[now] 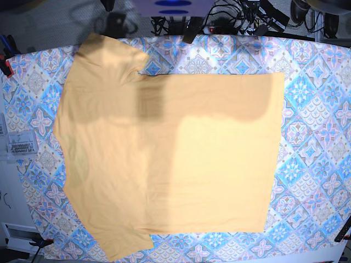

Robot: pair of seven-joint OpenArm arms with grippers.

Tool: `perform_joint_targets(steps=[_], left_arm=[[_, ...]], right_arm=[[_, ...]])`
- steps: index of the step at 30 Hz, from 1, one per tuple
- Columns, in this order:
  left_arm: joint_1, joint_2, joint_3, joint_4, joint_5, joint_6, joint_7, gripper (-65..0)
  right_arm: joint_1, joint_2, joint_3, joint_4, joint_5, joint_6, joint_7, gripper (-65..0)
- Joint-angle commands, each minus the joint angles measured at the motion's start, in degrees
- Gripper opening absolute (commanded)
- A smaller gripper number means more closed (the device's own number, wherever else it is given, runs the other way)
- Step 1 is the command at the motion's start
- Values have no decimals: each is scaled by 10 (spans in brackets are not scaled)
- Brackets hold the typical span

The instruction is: Fold the T-shirt properly

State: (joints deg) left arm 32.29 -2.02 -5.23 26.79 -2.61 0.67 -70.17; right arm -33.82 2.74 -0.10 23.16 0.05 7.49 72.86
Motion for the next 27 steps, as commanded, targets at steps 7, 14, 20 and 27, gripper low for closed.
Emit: perform_joint_targets(steps=[7, 14, 20, 27], left_arm=[[35, 0, -2, 115, 2, 2, -17, -649], [50, 0, -2, 183, -1, 2, -17, -648], [61, 0, -1, 239, 2, 2, -17, -648], [62, 0, 1, 269, 3, 2, -13, -577]], right_arm=[[-59, 4, 2, 147, 3, 2, 16, -644], [-85, 13, 2, 247, 4, 2, 15, -643], [-92, 13, 22, 285, 3, 2, 13, -643], [-98, 13, 22, 346, 2, 2, -60, -605]])
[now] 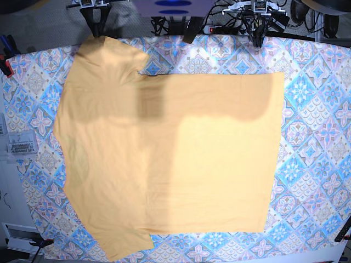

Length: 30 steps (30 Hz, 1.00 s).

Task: Fold the T-shirt properly
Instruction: 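Lower both grippers toward the shirt's shoulder corners near the collar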

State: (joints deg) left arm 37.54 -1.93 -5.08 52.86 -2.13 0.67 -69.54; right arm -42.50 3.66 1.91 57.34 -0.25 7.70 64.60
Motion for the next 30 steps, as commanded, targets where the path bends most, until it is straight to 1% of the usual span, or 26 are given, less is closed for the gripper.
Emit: perform_joint_targets(steps=[1, 5, 8, 10, 11, 13, 15, 18, 20, 22, 26, 28, 30], left_arm=[[10, 0, 0, 16, -2, 2, -18, -570], [24, 0, 0, 42, -1, 2, -15, -558], [31, 0, 1, 60, 0, 2, -11, -558], [35, 0, 1, 81, 0, 2, 22, -557], [36, 0, 1, 96, 0, 2, 48, -556], [48, -1, -1, 127, -1, 2, 98, -533], [54, -1, -1, 165, -1, 2, 131, -510], [73, -2, -1, 217, 0, 1, 175, -486], [81, -3, -1, 260, 0, 1, 229, -479], [87, -4, -2, 299, 0, 1, 296, -479], [97, -5, -4, 396, 0, 1, 427, -479], [102, -6, -4, 448, 1, 1, 487, -479], [102, -7, -4, 494, 7, 1, 569, -479]], right_arm=[[-14, 3, 2, 20, 5, 0, 12, -601], [-19, 3, 2, 90, 5, 0, -38, -601], [-26, 3, 2, 148, 4, 0, -100, -601], [-32, 3, 2, 191, 4, 0, -159, -601], [-38, 3, 2, 215, 4, 0, -193, -600], [-46, 4, 2, 259, 4, 0, -261, -602], [-50, 4, 2, 296, 4, 0, -310, -603], [-58, 4, 10, 345, 4, 0, -364, -603], [-60, 4, 13, 381, 3, 0, -415, -603], [-69, 4, 28, 415, -9, 0, -471, -604], [-74, 3, 35, 482, -80, 0, -581, -604], [-74, 3, 35, 496, -107, 0, -609, -604], [-75, 3, 36, 498, -134, 0, -623, -604]])
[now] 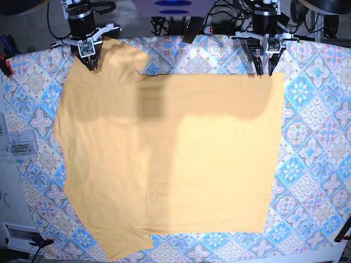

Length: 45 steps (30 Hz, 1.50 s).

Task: Fold the T-shirt properly
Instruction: 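Lower both grippers toward the shirt's shoulder corners near the collar, then grasp the shirt's shoulder edge with the left gripper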

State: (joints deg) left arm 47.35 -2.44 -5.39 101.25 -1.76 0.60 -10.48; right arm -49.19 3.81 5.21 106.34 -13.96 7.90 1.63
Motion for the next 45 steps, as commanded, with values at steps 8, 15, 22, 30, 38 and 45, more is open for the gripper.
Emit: perform_joint_targets(steps=[8, 15, 22, 30, 38, 45], left_arm=[[-22, -14, 0, 83, 126, 1, 249, -483], [-31, -14, 3, 107, 284, 0, 317, -480], [-51, -13, 1, 104, 357, -84, 325, -485], [-81, -14, 0, 88, 393, -142, 395, -480], [-100, 4, -8, 86, 374, -152, 399, -480], [-115, 100, -126, 84, 138, -152, 398, -480]], right_arm=[[-9, 2, 20, 8, -21, -2, 3, -604], [-5, 2, 34, 8, -22, -2, -33, -603], [-3, 2, 31, 8, -22, -2, -46, -603], [0, 2, 33, 8, -22, -2, -46, -604], [0, 2, 31, 8, -22, -2, -46, -604], [-1, 2, 31, 8, -22, -2, -46, -604]])
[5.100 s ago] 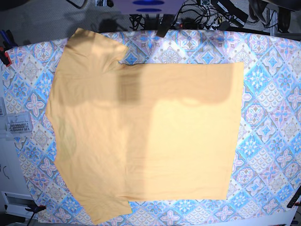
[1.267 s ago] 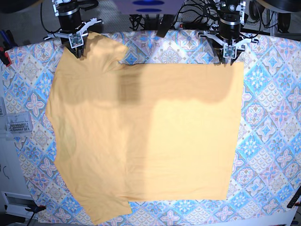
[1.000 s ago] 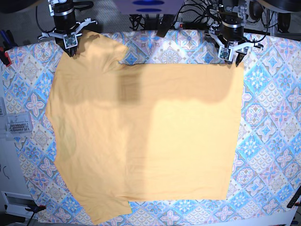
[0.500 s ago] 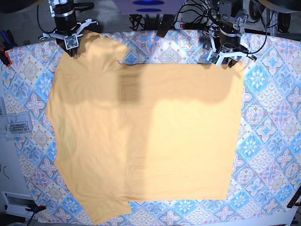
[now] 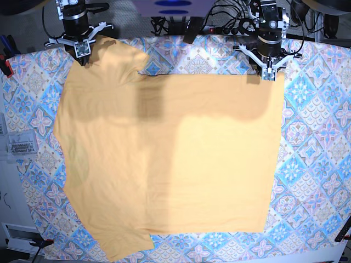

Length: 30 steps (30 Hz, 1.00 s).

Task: Fold the T-shirt properly
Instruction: 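Grasp the shirt's shoulder edge with the left gripper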

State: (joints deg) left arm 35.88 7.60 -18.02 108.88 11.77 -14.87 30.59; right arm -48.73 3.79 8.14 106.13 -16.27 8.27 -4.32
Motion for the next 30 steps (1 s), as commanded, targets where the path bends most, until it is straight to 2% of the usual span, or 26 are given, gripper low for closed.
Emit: perform_joint_targets(steps=[1, 7, 13, 20, 23, 30], left_arm=[[2, 9, -15, 8, -30, 2, -12, -480], [2, 14, -81, 8, -182, 2, -1, -479], [-41, 14, -145, -8, -320, 2, 116, -479], [-88, 14, -205, -51, -399, 2, 185, -479], [-105, -3, -222, -86, -436, 1, 219, -479], [-108, -38, -224, -148, -549, 1, 226, -478]], right_arm=[[-5, 2, 2, 10, 1, -6, 14, -604], [-5, 2, 2, 10, 1, -6, 14, -604], [-5, 2, 1, 10, 1, -6, 15, -604], [-6, 2, 1, 10, 1, -6, 15, -604], [-6, 2, 1, 10, 1, -6, 15, -604], [-5, 2, 1, 10, 1, -6, 15, -604]])
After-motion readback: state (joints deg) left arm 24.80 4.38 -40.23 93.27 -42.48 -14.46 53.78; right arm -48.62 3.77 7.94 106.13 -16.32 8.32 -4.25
